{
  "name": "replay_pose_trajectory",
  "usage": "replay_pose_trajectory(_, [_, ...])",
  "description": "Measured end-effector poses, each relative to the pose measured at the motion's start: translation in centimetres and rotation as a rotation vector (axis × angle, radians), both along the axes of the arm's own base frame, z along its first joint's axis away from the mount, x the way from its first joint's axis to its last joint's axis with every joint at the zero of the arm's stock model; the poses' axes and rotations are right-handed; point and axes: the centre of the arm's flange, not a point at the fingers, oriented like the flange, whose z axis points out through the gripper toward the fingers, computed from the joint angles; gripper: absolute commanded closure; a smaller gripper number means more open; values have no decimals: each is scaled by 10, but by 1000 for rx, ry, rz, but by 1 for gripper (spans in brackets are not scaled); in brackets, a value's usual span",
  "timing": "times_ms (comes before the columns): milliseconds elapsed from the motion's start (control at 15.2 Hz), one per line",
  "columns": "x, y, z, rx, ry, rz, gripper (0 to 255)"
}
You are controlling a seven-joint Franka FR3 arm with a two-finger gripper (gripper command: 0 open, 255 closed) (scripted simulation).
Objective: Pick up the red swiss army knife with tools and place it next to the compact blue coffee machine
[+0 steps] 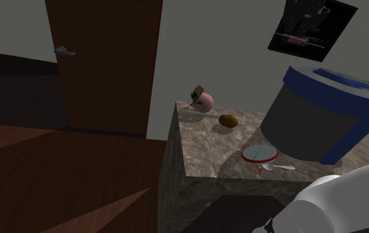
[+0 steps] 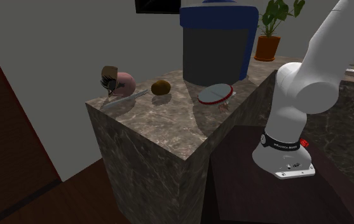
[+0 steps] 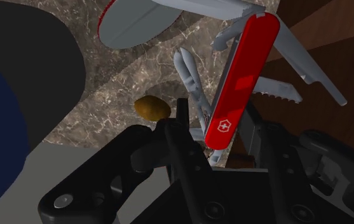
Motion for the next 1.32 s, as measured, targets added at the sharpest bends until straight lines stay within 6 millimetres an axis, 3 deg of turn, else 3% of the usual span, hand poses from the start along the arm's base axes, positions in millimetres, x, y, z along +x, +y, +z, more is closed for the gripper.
replay_pose_trajectory(858, [1,-176,0,2,-1,-2,255])
replay_pose_trajectory(1056, [-2,-191,-10,0,1,1,255])
replay_pose_trajectory(1320, [-2,-194,-31,0,0,2,255])
